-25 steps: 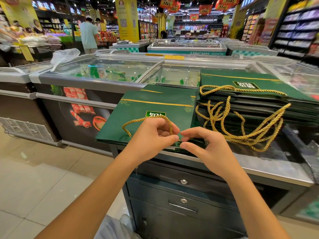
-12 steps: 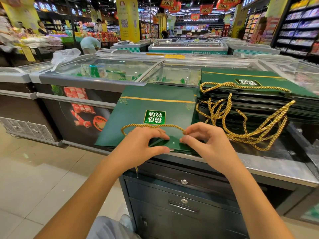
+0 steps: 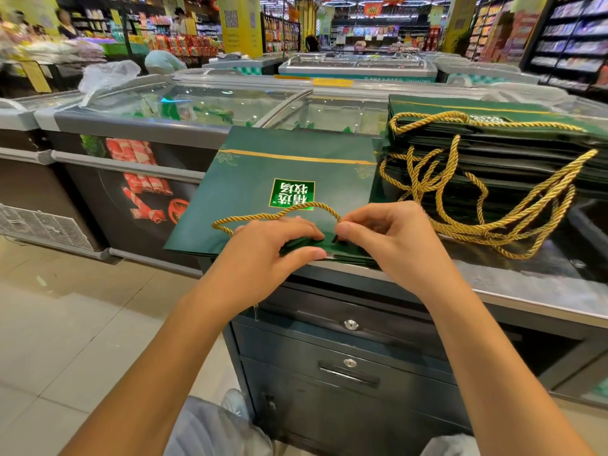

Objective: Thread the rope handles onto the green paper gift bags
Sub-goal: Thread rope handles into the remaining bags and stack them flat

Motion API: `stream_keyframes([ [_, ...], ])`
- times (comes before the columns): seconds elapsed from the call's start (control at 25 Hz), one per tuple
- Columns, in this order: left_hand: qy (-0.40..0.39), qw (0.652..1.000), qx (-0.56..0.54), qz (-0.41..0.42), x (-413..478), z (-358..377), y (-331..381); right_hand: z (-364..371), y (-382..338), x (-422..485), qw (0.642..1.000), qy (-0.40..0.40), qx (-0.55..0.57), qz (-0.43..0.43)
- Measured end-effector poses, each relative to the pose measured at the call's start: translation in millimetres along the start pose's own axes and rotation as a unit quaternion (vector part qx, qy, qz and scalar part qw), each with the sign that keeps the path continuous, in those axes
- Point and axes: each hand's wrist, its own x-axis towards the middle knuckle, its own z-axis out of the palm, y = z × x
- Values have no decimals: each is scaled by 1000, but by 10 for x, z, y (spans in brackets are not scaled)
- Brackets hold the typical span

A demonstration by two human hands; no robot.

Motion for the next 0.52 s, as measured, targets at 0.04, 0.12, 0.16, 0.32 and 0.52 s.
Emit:
stream_keyframes([
  [0.04,6,1000,8,9,0,8,9,5,1,-1,1000,0,-8,-3],
  [0.12,18,1000,17,18,11,24,13,13,13,-1,1000,0,-24,-5],
  [0.16,23,999,23,19,23,25,22,9,17,-2,999,0,-32,-7],
  [0.32,25,997,71,18,74,23,45,11,40,-5,999,3,-44,-17],
  [0.52,44,993,109,26,108,23,63,-9,48,-86,994,-36,-90,-56],
])
